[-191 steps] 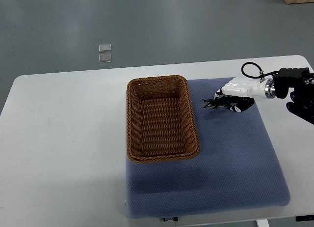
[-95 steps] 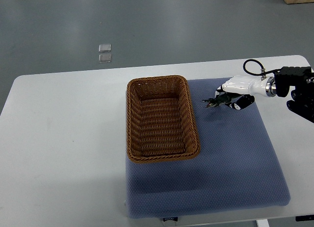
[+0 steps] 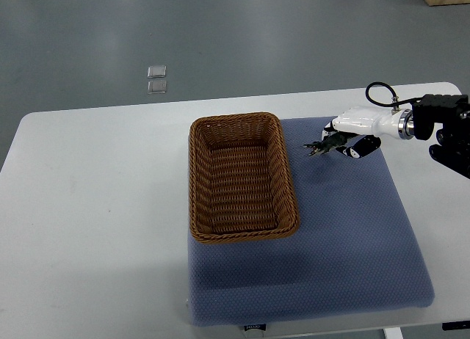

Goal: Place crocodile in brown basket with right hand
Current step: 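Lift the crocodile off the pad with the right hand, then carry the crocodile over the wicker basket and lower it inside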

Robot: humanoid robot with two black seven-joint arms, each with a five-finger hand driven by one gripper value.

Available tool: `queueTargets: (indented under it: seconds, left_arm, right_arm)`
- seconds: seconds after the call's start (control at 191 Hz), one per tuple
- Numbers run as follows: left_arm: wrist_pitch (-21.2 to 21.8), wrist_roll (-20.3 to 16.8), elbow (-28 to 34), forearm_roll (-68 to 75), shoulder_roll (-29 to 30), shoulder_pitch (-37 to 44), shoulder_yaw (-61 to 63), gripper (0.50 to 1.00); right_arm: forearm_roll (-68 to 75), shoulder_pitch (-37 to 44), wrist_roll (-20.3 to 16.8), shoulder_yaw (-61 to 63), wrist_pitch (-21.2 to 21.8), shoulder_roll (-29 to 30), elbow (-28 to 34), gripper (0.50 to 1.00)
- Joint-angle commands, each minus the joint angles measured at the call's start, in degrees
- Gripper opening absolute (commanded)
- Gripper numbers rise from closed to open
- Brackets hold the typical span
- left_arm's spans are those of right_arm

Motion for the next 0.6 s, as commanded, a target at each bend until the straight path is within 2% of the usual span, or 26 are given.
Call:
queueTargets:
  seconds: [0.0, 0.414, 0.592]
  left_arm:
    - [0.0, 0.1, 0.0, 0.0, 0.0, 0.0, 0.0, 1.0]
    - [0.0, 0.0, 0.0, 0.0, 0.0, 0.0, 0.0, 1.0]
    - [0.0, 0.1, 0.0, 0.0, 0.0, 0.0, 0.0, 1.0]
  right_arm:
    - [0.0, 1.1, 0.0, -0.1, 0.6, 0.0, 0.0, 0.5]
    - [0.0, 8.3, 0.0, 0.0, 4.6, 0.4, 0.3, 0.5]
    - [0.0, 11.9, 0.0, -0.1, 6.4, 4.7, 0.6, 0.5]
